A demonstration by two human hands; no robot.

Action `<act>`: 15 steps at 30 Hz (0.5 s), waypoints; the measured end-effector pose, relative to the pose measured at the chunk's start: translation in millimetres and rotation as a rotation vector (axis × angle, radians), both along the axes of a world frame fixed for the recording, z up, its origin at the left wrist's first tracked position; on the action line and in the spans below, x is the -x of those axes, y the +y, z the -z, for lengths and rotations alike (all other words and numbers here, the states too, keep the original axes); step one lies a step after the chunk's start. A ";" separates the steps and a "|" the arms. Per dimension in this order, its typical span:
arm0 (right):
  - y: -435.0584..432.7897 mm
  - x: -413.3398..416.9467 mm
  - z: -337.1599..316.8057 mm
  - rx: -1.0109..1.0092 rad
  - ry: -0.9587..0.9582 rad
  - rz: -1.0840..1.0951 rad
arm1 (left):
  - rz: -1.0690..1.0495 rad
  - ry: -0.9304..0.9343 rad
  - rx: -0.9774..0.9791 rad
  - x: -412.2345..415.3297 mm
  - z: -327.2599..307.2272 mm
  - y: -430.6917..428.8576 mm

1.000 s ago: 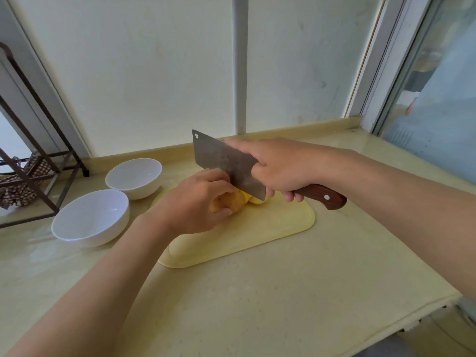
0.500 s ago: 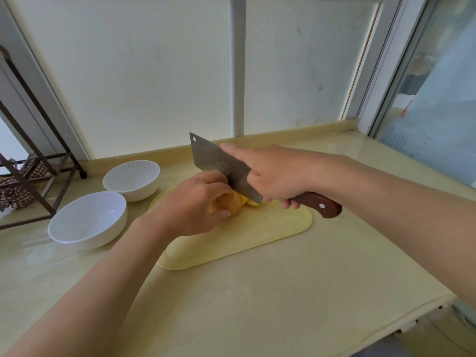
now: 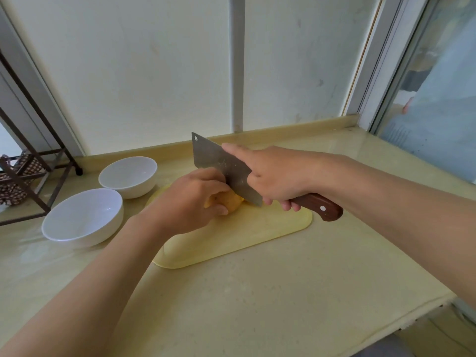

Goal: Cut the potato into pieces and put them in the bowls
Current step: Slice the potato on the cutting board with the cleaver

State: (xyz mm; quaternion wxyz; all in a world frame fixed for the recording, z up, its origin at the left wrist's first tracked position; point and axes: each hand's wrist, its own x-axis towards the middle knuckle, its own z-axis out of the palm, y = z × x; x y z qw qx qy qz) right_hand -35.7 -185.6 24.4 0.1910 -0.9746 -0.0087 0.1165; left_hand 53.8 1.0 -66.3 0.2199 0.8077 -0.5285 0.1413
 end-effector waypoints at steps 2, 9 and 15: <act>3.9 0.0 9.0 0.014 0.015 0.004 | 0.004 0.006 -0.002 0.4 0.5 0.1; 12.2 -0.9 40.3 0.042 0.053 -0.005 | 0.015 0.019 0.022 0.6 2.2 3.1; 11.3 -3.0 37.7 0.019 0.065 0.025 | 0.026 -0.010 -0.003 1.6 2.7 3.3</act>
